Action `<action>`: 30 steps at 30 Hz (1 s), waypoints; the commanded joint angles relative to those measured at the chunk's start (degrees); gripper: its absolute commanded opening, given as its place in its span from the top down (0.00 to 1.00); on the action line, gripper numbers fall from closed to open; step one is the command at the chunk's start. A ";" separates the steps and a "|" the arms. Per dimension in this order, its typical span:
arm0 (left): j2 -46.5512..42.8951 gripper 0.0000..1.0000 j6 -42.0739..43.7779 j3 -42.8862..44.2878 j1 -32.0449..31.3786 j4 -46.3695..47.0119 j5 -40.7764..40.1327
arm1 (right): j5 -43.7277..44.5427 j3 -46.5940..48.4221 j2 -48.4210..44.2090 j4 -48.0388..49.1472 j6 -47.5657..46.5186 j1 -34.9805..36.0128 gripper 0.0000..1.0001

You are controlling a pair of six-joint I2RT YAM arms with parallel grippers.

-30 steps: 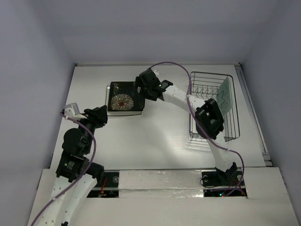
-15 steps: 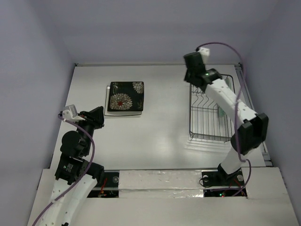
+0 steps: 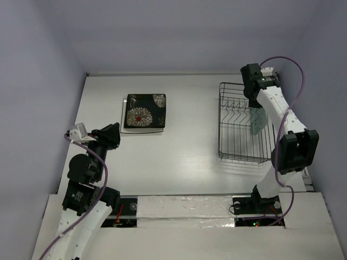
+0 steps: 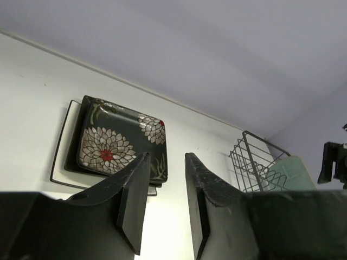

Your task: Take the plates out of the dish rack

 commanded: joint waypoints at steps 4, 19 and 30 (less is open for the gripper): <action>-0.50 0.67 0.59 -0.40 -0.23 2.40 0.21 | 2.62 -2.42 3.53 -2.03 -2.23 -0.51 0.33; 0.46 0.65 0.77 -0.67 -0.23 3.10 0.21 | 5.07 0.56 11.79 0.00 -3.02 -1.65 0.56; 0.11 0.65 0.77 -0.58 -0.23 3.01 0.21 | 10.69 7.33 14.26 -6.86 -2.59 -1.65 1.00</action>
